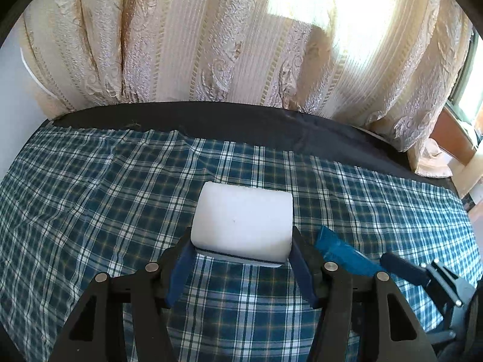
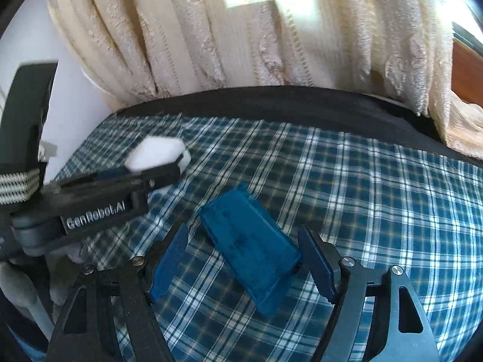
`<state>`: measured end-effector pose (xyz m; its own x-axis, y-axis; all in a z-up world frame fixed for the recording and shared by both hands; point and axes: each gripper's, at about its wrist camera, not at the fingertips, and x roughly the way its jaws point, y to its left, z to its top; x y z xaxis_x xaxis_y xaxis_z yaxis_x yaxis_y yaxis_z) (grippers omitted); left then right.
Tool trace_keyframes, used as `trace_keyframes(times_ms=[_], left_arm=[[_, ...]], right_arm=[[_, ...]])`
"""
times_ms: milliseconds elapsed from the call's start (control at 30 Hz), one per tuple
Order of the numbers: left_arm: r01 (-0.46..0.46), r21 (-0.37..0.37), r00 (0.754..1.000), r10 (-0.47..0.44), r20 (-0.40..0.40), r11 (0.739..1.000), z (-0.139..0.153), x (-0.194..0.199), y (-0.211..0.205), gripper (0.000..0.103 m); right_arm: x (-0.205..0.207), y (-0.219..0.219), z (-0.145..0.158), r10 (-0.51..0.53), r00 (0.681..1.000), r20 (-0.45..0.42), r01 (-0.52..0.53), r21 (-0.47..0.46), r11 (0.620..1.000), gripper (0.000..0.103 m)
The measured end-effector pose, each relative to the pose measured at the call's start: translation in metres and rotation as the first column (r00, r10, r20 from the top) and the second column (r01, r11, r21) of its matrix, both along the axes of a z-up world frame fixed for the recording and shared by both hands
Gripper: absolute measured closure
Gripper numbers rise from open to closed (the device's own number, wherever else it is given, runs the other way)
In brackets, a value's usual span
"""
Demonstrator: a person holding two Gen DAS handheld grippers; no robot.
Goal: Organize objects
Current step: 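Grasp the white sponge block with the left gripper while the right grasps the blue packet, then lift the sponge block and blue packet off the bed with both grippers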
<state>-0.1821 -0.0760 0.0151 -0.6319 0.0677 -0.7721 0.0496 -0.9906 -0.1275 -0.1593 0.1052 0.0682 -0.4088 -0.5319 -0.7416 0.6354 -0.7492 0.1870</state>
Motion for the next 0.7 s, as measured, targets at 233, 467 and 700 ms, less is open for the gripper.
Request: trace_keyframes(times_ms=[233,467,700], left_arm=[[-0.013,0.001,1.000,0.013,0.008,1.000,-0.001,0.000,-0.001,0.041],[-0.014,0.007,1.000,0.014,0.005,1.000,0.001,0.001,-0.003,0.040],[0.009,-0.002,1.000,-0.009,-0.001,1.000,0.003,0.004,0.004,0.040]], right_arm=[[0.008,-0.006,-0.006,-0.003,1.000,-0.005,0.004,0.048,0.999,0.028],[0.004,-0.012,-0.011,-0.037,0.999,-0.039,0.041,0.099,0.994,0.039],[0.014,-0.008,-0.012,-0.062,0.995,-0.073,0.071,0.124,0.990,0.049]])
